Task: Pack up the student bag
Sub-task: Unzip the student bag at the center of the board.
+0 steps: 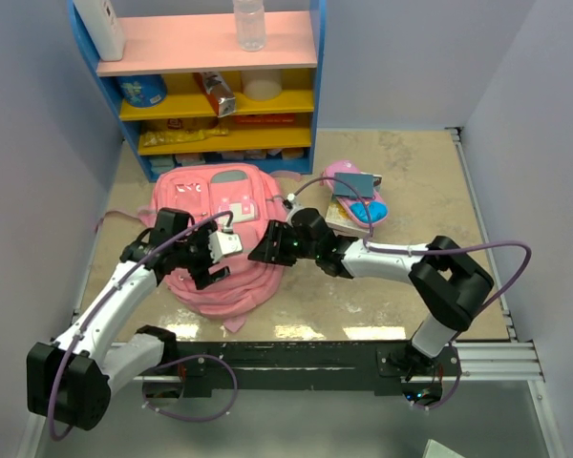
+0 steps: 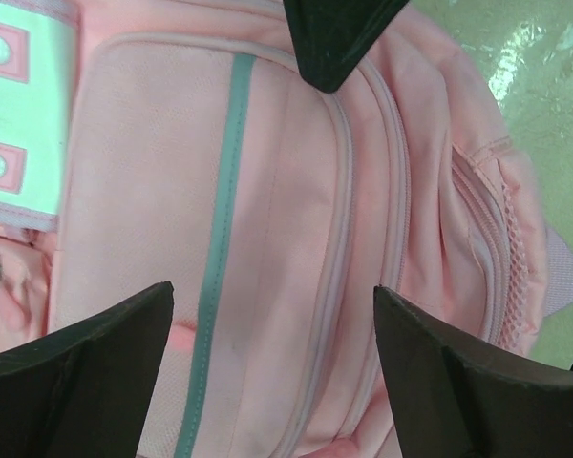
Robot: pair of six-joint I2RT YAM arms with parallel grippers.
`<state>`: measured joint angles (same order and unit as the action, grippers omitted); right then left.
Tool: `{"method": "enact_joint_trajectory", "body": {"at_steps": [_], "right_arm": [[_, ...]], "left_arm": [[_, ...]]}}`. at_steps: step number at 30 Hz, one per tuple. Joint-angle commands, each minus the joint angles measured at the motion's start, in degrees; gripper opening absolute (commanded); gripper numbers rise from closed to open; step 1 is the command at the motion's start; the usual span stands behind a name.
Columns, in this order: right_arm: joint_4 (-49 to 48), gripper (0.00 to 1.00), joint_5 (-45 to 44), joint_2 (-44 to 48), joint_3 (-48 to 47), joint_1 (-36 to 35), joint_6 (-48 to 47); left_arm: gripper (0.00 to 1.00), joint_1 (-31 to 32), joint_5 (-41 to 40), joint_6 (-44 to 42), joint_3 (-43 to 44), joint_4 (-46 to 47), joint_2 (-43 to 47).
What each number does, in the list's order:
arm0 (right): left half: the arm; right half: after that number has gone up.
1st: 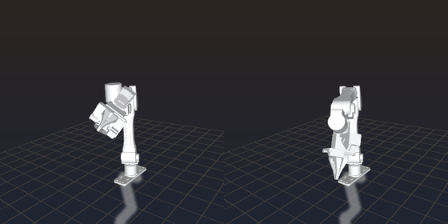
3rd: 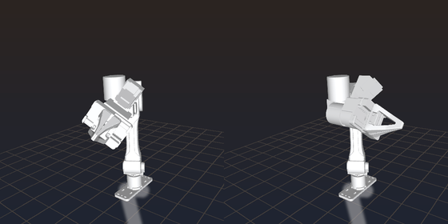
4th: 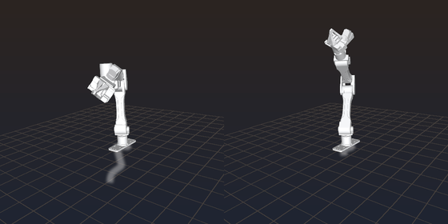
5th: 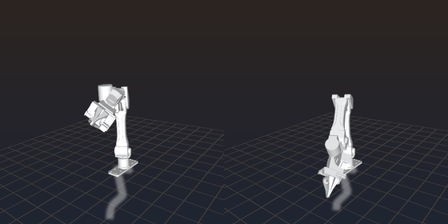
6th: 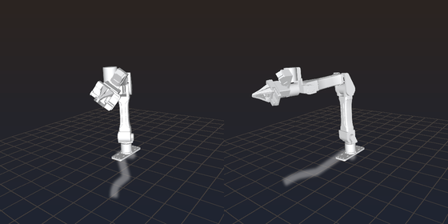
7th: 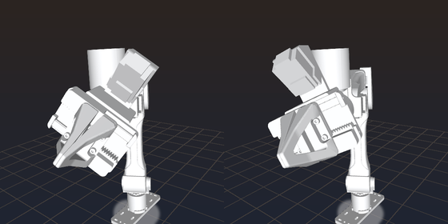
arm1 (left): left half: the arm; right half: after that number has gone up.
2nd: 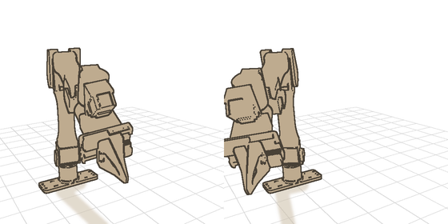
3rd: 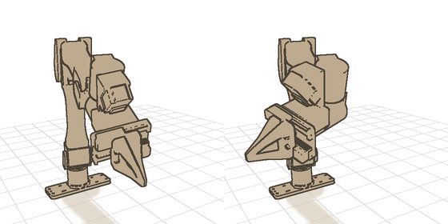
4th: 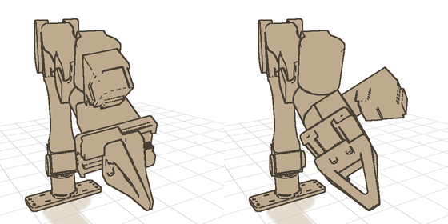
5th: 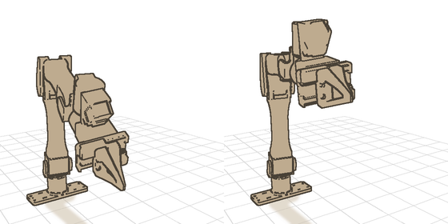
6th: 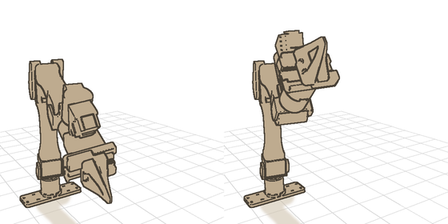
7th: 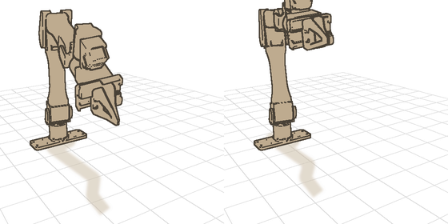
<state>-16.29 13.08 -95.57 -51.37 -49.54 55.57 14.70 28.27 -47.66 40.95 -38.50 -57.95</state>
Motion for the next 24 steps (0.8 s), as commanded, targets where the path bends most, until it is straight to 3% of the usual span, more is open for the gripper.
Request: {"method": "enact_joint_trajectory", "body": {"at_steps": [1, 7, 10, 24], "right_arm": [[-1.8, 0.52, 1.2, 2.2, 1.7, -0.3, 1.7], [-2.3, 0.47, 1.3, 2.1, 3.7, -0.5, 1.1], [-2.4, 0.46, 1.3, 1.4, 4.4, -0.7, 0.8], [-1.3, 0.39, -1.9, -5.2, 5.9, -2.4, -2.8]], "left_arm": [[0.90, 2.3, -3.0, -2.1, -3.6, 2.1, 1.7], [0.89, 3.1, -8.1, -1.2, -6.5, 9.1, 1.2], [0.83, 3.1, -11.0, -1.0, -6.1, 12.4, 0.7], [0.44, 3.1, -13.0, 0.4, -4.0, 16.3, -1.7]]}}
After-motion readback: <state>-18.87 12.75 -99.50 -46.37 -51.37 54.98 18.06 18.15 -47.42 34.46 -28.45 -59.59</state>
